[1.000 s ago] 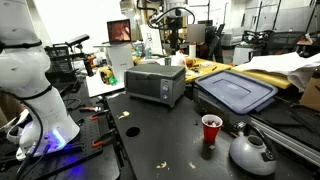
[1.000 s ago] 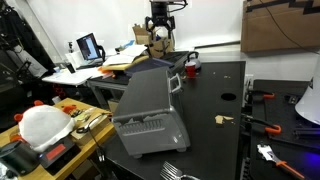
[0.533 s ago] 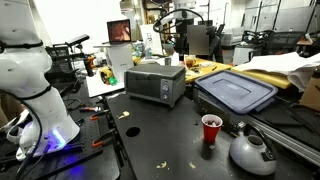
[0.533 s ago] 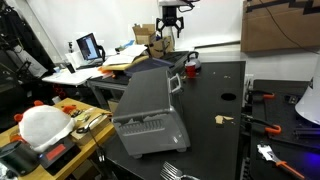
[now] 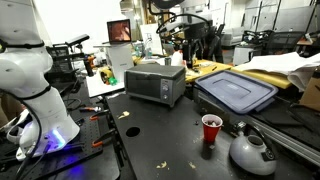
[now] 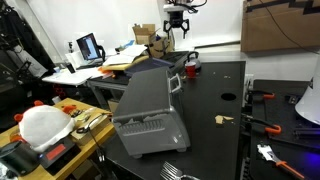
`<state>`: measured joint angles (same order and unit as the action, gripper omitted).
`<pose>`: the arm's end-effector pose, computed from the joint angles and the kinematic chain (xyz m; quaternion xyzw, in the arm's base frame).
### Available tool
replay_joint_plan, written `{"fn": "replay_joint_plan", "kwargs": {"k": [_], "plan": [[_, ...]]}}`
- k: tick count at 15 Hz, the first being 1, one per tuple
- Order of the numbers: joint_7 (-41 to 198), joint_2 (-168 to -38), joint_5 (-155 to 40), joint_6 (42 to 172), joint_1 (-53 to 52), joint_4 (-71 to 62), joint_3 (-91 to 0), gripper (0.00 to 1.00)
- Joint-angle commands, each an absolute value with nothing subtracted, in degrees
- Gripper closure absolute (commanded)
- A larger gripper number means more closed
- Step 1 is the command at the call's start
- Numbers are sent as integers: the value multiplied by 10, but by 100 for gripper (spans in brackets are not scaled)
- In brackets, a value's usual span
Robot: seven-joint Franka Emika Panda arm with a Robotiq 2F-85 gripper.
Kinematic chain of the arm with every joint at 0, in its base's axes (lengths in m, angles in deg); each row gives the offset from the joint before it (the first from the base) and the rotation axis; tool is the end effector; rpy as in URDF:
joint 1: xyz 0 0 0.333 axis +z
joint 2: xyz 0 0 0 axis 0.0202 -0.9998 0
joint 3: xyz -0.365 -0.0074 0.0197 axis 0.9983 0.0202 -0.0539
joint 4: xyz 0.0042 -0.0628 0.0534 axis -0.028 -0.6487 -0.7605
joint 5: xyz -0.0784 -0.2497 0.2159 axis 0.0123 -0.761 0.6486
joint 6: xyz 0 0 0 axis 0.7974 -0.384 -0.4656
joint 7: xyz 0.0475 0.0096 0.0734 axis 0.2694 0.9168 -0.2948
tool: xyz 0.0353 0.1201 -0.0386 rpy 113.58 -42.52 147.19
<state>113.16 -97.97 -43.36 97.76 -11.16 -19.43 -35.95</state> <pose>0.5420 -0.2160 0.4768 -0.8251 0.5579 -0.0569 0.0683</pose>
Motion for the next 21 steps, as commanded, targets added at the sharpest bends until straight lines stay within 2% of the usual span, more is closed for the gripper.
{"fn": "replay_joint_plan", "kwargs": {"k": [1,15,21], "plan": [[1184,-991,-446,1007,-122,-202,-343,0],[1183,-1024,-442,1012,-143,-192,-327,0],[1208,-1085,-433,992,-150,-135,-323,0]]}}
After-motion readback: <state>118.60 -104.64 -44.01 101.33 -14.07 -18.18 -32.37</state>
